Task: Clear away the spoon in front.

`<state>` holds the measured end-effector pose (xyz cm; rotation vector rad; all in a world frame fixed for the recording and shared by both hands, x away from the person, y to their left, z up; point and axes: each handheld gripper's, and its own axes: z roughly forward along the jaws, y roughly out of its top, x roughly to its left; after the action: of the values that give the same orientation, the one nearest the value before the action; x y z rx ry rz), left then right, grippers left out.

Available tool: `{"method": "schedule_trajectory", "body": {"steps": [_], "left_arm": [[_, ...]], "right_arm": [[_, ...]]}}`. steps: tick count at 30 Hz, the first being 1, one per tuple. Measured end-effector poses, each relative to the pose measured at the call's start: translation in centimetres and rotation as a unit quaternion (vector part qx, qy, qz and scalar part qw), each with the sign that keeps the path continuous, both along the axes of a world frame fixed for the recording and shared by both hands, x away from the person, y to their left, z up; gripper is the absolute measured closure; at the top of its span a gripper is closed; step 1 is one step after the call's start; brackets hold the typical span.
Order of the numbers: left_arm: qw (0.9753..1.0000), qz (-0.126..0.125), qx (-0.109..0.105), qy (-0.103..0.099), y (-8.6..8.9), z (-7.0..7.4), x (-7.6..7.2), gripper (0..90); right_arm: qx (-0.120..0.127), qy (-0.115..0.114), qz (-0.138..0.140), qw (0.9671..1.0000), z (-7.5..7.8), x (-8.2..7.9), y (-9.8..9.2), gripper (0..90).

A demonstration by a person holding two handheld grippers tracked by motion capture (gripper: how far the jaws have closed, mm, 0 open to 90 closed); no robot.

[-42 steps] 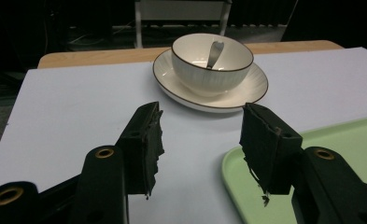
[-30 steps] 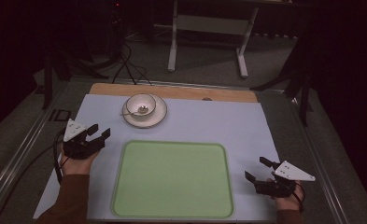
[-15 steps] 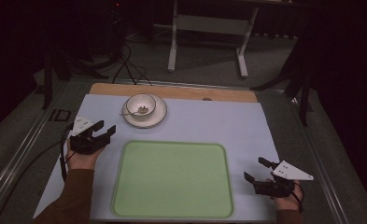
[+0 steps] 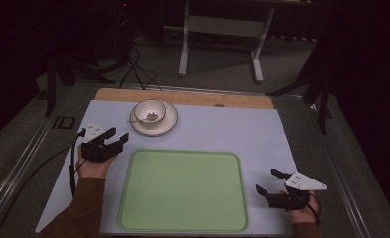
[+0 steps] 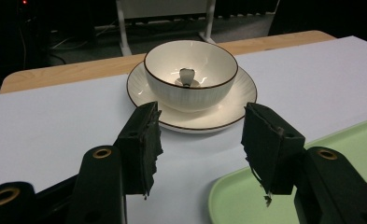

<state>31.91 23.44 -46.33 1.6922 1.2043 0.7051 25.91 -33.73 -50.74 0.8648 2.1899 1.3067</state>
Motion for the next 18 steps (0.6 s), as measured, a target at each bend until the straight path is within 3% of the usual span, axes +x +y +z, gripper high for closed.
{"method": "schedule_trajectory", "body": {"steps": [18], "left_arm": [[0.9998, 0.013, 0.011, -0.012, -0.9, 0.9, 2.5, 37.3]], "right_arm": [[0.015, -0.008, -0.001, 0.9999, 0.2, -0.1, -0.2, 16.5]]}}
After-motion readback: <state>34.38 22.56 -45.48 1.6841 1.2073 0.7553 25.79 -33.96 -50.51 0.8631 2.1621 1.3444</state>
